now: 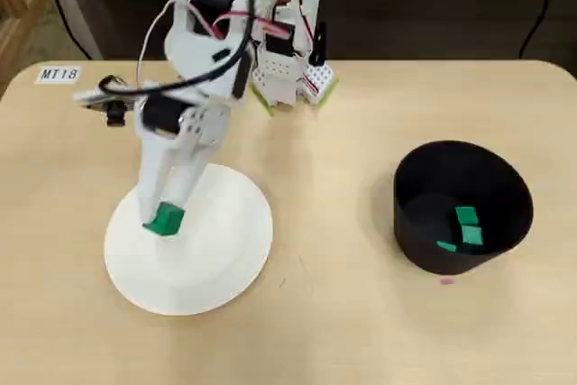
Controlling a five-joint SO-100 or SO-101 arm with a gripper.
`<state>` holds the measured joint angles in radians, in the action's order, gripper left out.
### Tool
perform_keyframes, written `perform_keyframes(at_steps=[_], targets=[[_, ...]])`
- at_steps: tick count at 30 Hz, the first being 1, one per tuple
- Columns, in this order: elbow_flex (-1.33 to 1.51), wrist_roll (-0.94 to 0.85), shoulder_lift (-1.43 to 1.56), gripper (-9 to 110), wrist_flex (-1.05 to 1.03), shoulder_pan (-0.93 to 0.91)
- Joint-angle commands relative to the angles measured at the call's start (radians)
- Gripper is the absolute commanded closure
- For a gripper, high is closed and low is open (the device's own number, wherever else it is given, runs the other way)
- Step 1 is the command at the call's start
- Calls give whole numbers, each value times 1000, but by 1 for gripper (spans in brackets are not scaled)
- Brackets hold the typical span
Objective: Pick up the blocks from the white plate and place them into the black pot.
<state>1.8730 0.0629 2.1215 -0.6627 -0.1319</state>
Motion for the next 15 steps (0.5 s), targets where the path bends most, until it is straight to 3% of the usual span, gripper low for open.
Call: perform_keyframes(at_steps=[1, 8, 15], targets=[[78, 0, 143, 104, 52, 209], [313, -18, 273, 104, 252, 607], [538, -20, 296, 104, 489, 770]])
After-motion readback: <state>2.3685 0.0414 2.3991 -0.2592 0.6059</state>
